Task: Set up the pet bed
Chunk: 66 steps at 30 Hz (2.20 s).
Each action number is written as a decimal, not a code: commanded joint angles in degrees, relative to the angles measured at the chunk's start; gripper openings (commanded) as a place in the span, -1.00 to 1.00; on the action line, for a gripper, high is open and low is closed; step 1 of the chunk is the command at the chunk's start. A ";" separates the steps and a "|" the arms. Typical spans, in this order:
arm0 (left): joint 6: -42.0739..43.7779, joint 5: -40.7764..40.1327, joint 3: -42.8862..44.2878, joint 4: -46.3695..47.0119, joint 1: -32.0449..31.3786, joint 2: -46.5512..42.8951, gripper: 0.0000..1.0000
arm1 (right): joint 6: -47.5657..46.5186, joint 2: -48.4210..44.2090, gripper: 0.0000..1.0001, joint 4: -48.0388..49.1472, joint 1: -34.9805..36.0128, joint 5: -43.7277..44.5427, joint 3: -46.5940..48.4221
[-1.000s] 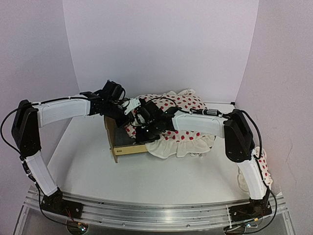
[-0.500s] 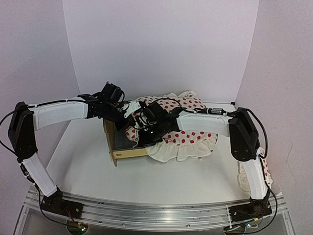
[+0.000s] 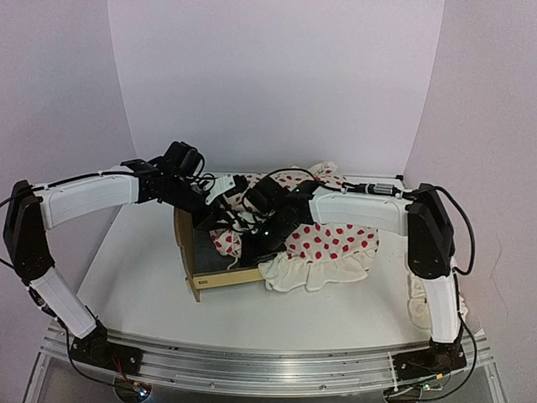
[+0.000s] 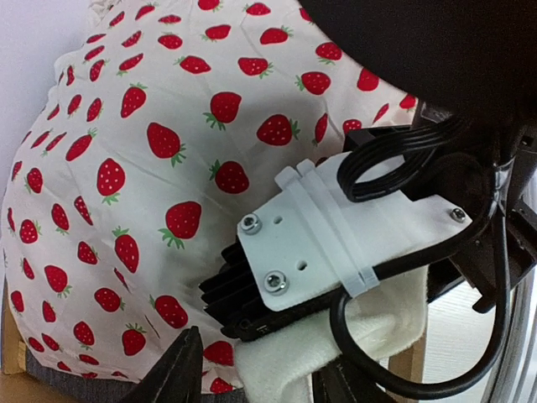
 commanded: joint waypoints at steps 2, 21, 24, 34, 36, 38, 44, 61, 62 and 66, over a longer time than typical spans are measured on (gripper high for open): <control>-0.36 16.52 -1.66 2.61 -1.90 -8.09 -0.01 | 1.58 -7.76 -0.59 2.31 0.62 -0.92 -1.27; 1.22 16.08 -11.29 -5.75 -11.09 -12.47 -0.55 | 4.70 -15.30 -0.45 11.07 0.63 7.96 -11.70; -0.05 15.55 -13.59 -3.42 -12.48 -13.27 -0.52 | 5.90 -12.80 -0.45 16.58 0.58 9.03 -11.78; -5.03 12.64 -11.33 3.48 -11.56 -13.46 -0.19 | 11.41 -14.80 -0.47 21.61 -3.59 10.43 -16.72; -3.19 12.73 -12.06 3.25 -11.71 -13.47 -0.18 | 11.79 -15.16 -0.46 21.91 -4.01 10.70 -17.60; -1.34 11.94 -12.50 2.11 -12.18 -12.95 -0.17 | 12.29 -14.52 -0.47 22.36 -4.24 10.10 -17.35; 0.52 7.60 -12.87 -4.08 -13.44 -7.44 -0.16 | 14.61 -13.74 -0.47 22.58 -4.76 11.47 -16.92; -14.95 -1.82 -7.67 -2.82 -9.33 1.89 0.33 | 12.13 -17.22 -0.43 23.22 -5.26 7.29 -19.63; -15.35 -1.69 -7.09 -3.38 -8.98 2.85 0.34 | 11.91 -17.29 -0.43 23.29 -5.27 7.04 -19.65; -17.94 0.41 -4.68 -5.83 -6.09 6.57 0.36 | 11.44 -17.64 -0.42 23.55 -5.28 6.41 -20.00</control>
